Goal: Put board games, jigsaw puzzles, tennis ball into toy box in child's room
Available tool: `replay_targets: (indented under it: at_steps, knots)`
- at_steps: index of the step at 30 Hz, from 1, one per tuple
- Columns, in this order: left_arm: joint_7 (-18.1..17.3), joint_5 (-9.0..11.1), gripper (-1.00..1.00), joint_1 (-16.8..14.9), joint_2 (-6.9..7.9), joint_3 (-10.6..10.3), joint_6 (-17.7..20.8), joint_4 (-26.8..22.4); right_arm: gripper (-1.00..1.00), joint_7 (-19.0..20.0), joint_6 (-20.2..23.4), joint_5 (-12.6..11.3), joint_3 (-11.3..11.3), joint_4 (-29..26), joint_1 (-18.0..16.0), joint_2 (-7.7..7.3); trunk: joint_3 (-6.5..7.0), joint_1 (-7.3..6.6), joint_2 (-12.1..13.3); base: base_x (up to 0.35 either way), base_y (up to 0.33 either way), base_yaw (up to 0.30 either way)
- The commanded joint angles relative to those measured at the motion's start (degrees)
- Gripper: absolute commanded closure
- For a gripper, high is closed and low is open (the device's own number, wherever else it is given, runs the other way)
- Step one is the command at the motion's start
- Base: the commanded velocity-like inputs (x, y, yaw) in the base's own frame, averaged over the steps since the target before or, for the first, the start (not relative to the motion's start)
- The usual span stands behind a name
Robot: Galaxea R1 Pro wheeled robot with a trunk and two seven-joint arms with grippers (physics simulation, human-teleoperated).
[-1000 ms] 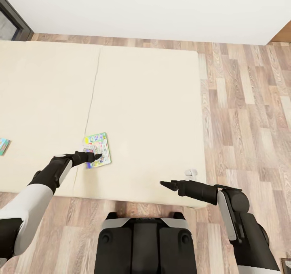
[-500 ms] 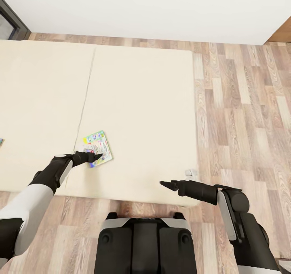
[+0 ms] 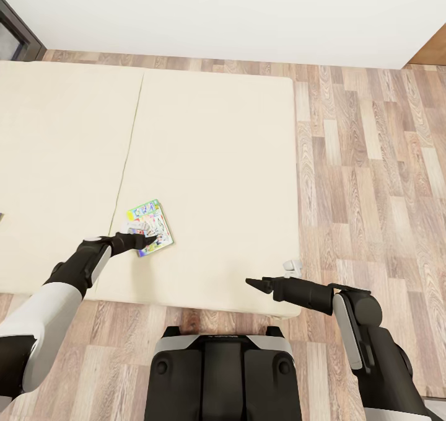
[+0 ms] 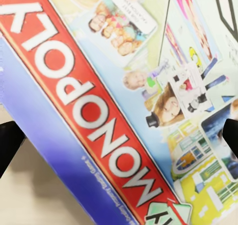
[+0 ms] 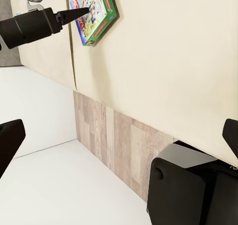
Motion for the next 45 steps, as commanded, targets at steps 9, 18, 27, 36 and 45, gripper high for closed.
replay_targets:
  at_steps: [9,18,27,36,45]
  knots:
    - [0.13,0.01,-1.00,-0.01,0.07,0.55,0.37,-0.09,-1.00,0.02,0.41,-0.26,-0.11,-0.01,-0.02,0.05,-0.05,0.03,-0.07,0.000,0.000,0.000]
    - [1.11,0.30,-1.00,-0.04,0.26,0.76,0.41,-0.09,-1.00,-0.05,0.41,-0.26,-0.11,-0.01,-0.02,0.05,-0.05,0.03,-0.07,0.000,0.000,0.000]
    - [3.11,0.49,-1.00,-0.09,0.13,1.01,0.35,-0.09,-1.00,-0.06,0.41,-0.26,-0.11,-0.01,-0.02,0.05,-0.05,0.03,-0.07,0.000,0.000,0.000]
    - [3.98,0.54,-1.00,-0.14,0.04,1.41,0.21,-0.14,-1.00,-0.02,0.41,-0.26,-0.11,-0.01,-0.02,0.05,-0.05,0.03,-0.07,0.000,0.000,0.000]
    - [4.61,0.55,-1.00,-0.44,0.07,1.50,0.25,-0.30,-1.00,-0.05,0.41,-0.26,-0.11,-0.01,-0.02,0.05,-0.05,0.03,-0.07,0.000,0.000,0.000]
